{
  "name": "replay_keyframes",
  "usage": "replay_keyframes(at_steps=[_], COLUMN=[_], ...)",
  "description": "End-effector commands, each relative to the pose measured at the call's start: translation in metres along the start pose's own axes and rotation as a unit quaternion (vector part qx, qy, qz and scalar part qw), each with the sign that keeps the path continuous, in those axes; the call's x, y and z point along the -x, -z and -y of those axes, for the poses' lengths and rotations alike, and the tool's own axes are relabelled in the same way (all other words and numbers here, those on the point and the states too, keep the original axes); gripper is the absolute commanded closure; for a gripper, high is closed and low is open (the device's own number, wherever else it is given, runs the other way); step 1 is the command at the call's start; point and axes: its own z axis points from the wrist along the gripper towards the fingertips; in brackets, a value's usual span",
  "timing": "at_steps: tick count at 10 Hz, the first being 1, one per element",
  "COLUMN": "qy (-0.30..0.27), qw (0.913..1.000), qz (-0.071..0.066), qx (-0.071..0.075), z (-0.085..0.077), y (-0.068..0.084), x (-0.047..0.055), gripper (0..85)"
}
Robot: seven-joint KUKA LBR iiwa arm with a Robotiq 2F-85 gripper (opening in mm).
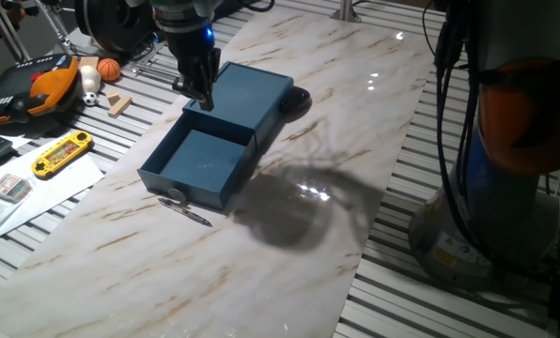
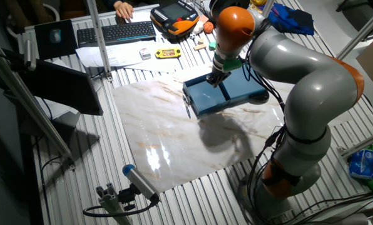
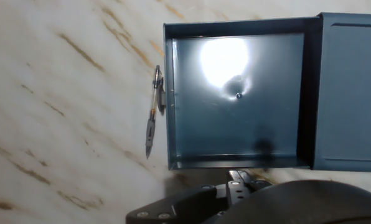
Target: Take something out of a drawer
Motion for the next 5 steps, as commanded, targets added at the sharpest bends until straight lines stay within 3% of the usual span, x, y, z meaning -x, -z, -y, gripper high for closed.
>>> replay_keyframes(at_steps=[1, 5], qy=[0.001, 0.009], qw=[1.0000, 0.9999], qz=[-0.002, -0.007], qx=[-0.002, -0.006], z=[-0.0006, -0.0020], y=[0.0000, 0.0014], x=[0.0002, 0.0004], gripper=[85.0, 85.0])
